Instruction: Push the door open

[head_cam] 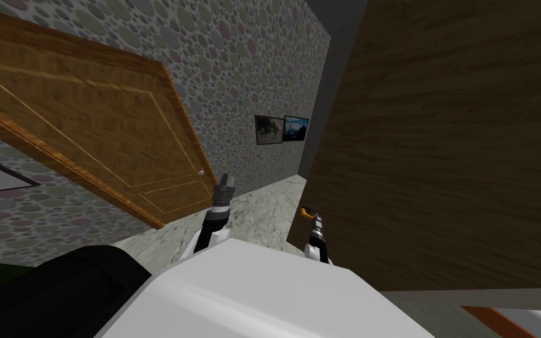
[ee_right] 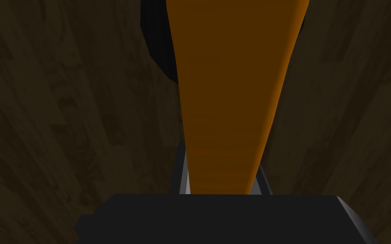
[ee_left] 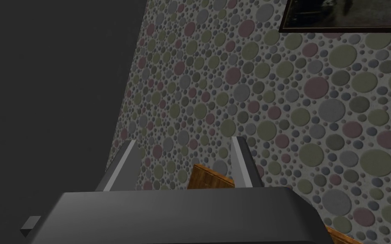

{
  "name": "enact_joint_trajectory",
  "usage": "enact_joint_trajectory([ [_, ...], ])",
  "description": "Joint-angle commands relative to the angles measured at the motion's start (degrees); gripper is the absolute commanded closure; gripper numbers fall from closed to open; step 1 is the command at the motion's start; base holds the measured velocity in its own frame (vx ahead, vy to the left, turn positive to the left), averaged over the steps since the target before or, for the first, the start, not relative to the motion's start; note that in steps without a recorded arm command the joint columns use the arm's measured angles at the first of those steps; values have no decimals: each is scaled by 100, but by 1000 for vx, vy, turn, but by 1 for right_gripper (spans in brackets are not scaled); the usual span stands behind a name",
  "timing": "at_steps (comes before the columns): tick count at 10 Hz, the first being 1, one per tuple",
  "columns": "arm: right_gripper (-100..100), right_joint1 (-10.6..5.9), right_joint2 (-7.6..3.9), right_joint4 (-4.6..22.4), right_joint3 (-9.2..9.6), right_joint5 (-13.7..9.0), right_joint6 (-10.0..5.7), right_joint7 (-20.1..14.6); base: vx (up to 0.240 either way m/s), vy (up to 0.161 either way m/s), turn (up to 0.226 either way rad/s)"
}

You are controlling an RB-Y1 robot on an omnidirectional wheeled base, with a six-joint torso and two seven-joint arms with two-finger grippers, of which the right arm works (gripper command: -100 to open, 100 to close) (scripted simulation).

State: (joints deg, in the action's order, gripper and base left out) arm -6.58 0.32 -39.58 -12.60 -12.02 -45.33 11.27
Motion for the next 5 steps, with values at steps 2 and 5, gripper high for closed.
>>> enact_joint_trajectory([
  [2, 100, -39, 132, -10, -53, -31, -16, 58, 164, 58, -61],
  [5, 100, 8, -141, -19, -232, -134, -32, 104, 113, 32, -39],
])
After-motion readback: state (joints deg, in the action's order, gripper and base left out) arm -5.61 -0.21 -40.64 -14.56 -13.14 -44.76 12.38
